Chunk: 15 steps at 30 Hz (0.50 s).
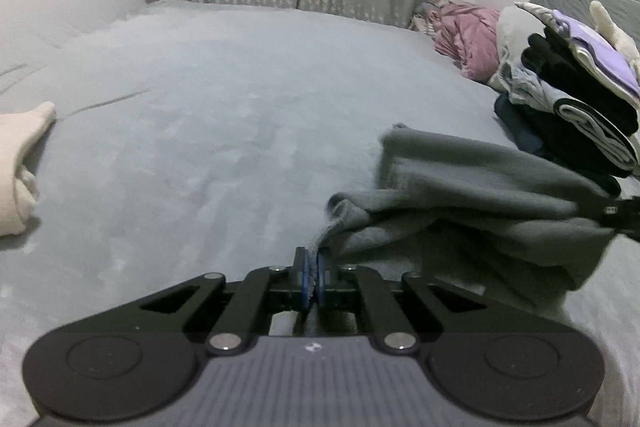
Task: Fold clothes
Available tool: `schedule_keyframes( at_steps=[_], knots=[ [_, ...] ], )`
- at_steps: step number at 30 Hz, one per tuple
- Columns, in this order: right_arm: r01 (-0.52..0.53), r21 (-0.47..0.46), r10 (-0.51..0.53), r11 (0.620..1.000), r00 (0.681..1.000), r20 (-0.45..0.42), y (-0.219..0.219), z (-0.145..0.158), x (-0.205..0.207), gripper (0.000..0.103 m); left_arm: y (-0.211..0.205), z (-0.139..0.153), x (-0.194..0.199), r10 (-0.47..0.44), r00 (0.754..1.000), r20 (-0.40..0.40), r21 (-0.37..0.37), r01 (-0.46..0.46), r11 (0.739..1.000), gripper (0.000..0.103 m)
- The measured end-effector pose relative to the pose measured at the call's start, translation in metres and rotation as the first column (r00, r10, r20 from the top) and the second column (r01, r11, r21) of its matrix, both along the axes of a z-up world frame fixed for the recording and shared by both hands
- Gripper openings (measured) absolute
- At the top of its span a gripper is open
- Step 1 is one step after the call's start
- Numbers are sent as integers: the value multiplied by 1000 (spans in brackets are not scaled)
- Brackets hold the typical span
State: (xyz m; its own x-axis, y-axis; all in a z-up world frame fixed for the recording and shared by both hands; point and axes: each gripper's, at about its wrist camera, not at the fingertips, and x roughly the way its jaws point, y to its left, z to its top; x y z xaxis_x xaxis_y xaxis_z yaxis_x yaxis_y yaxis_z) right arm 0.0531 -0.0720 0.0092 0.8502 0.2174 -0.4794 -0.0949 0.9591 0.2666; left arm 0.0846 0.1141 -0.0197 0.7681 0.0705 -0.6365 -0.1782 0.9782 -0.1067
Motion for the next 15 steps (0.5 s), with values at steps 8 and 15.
schedule_keyframes(
  at_steps=[8,15],
  knots=[
    [102,24,-100,995,994,-49,-63,-2,-4,1,5,9,-5,-1,1000,23,6,1,1000,3],
    [80,-33,-82,996,996,-47,-69,-1,-19,0,-3,16,-13,-62,998,26,16,61,998,3]
  ],
)
